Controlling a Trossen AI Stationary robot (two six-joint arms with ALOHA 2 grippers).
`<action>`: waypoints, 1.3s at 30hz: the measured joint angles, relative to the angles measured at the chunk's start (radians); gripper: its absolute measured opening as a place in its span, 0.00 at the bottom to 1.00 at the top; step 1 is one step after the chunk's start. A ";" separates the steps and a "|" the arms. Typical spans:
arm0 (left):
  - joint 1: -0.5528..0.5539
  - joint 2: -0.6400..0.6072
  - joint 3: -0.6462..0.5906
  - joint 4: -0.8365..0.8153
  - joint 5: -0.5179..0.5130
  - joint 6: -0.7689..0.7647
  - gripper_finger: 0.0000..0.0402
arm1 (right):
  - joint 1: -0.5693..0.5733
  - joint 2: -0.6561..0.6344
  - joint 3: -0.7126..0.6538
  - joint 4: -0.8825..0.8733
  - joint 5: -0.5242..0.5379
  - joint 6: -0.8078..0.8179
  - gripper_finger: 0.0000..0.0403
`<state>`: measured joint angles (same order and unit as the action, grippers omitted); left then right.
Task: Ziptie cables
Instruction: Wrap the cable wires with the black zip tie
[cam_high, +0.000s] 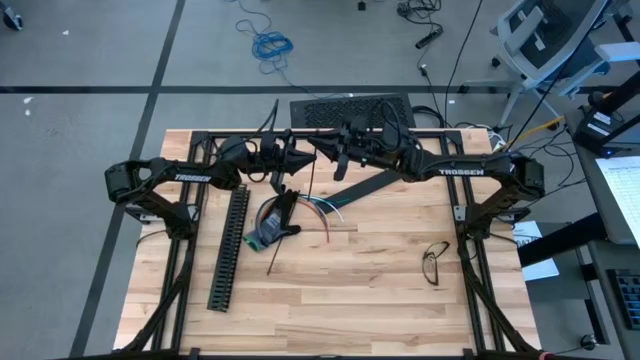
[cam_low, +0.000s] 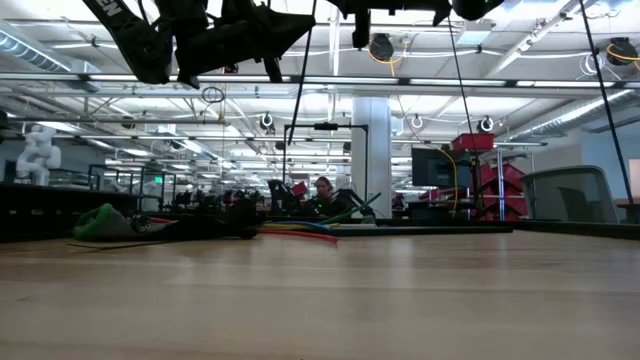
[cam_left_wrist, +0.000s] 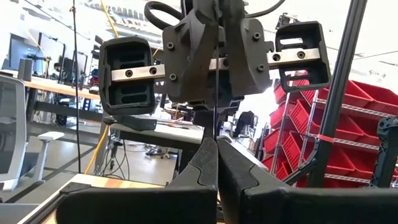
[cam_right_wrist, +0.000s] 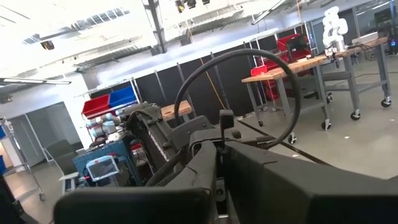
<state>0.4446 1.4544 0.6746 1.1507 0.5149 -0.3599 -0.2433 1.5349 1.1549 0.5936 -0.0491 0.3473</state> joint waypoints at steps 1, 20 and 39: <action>0.000 0.000 0.000 0.000 -0.002 0.000 0.00 | -0.002 0.000 0.000 0.001 0.000 0.000 0.04; 0.000 0.000 0.000 -0.003 -0.053 0.016 0.00 | -0.024 -0.001 0.000 0.002 -0.033 0.002 0.00; 0.008 -0.020 -0.001 0.056 -0.106 -0.014 0.47 | -0.046 -0.001 0.000 -0.001 -0.035 -0.015 0.00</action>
<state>0.4529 1.4345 0.6739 1.2072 0.4085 -0.3742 -0.2892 1.5337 1.1545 0.5922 -0.0845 0.3322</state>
